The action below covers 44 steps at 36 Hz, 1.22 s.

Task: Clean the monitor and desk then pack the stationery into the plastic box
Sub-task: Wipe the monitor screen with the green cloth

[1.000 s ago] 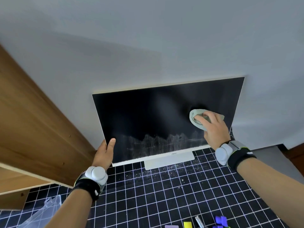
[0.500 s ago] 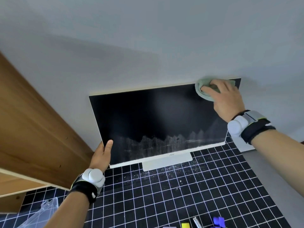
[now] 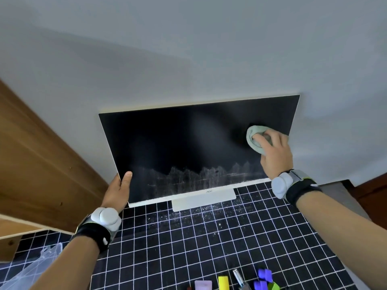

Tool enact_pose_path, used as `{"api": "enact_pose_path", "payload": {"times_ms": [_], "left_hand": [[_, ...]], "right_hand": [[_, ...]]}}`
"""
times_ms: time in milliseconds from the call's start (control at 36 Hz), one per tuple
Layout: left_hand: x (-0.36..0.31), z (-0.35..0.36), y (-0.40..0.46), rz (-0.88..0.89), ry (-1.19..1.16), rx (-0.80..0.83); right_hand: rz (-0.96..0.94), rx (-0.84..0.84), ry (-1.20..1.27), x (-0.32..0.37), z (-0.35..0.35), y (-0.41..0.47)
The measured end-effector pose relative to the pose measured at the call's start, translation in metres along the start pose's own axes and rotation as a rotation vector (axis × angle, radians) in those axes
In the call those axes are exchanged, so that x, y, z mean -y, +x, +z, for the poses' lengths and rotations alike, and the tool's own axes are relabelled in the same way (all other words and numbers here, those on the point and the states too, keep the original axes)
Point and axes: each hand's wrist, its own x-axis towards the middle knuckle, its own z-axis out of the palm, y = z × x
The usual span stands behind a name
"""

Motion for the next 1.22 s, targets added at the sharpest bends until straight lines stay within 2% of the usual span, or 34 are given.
{"api": "enact_pose_path", "payload": {"times_ms": [250,583,806,1222], "left_hand": [[-0.001,0.001,-0.001,0.012,0.029,-0.014],[0.001,0.001,-0.001,-0.026,0.018,-0.012],[0.000,0.002,-0.002,0.014,-0.001,-0.010],[0.006,0.001,0.004,0.019,0.014,0.000]], "right_hand": [[-0.170,0.147,-0.148,-0.016,-0.012,0.003],[-0.150,-0.005,-0.165,-0.029,-0.060,0.082],[-0.053,-0.047,-0.015,-0.023,-0.056,0.075],[0.190,0.126,0.076,-0.024,-0.015,-0.001]]}}
